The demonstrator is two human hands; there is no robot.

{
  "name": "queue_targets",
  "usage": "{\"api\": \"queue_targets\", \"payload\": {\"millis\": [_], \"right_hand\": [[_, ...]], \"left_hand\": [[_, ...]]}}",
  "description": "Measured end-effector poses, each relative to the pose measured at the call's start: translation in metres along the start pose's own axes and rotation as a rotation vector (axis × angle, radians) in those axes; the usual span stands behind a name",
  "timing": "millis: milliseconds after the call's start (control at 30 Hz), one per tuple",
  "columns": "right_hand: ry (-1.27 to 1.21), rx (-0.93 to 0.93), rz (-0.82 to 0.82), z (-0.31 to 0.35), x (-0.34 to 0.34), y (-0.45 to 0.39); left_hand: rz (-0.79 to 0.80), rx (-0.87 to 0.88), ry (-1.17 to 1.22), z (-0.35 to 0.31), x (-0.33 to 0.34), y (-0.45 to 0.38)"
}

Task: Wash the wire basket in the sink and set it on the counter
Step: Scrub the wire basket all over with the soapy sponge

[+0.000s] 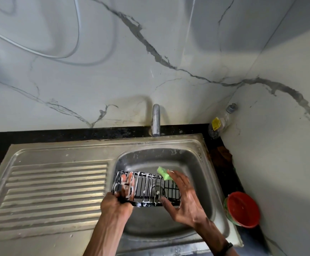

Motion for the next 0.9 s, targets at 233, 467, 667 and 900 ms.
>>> {"api": "queue_targets", "payload": {"millis": [233, 467, 667, 900], "right_hand": [[-0.114, 0.137, -0.269, -0.003, 0.004, 0.000], [-0.089, 0.164, -0.111, -0.005, 0.021, 0.010], [-0.016, 0.411, -0.336, -0.022, 0.018, -0.002], [-0.059, 0.673, -0.398, -0.040, 0.000, -0.042]], "left_hand": [[-0.031, 0.007, 0.004, 0.003, -0.003, -0.006], [0.008, 0.055, 0.061, -0.008, -0.009, -0.021], [0.023, 0.064, 0.001, 0.004, -0.011, -0.017], [0.039, 0.059, -0.011, 0.008, -0.017, -0.027]]}}
Point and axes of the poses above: each hand's wrist, its own y-axis away from the middle knuckle, its own x-axis out of the palm, z = x × y, the point moved 2 cm from there along -y, towards the middle knuckle, and after that the axes turned 6 degrees about -y, right-handed, at the moved point
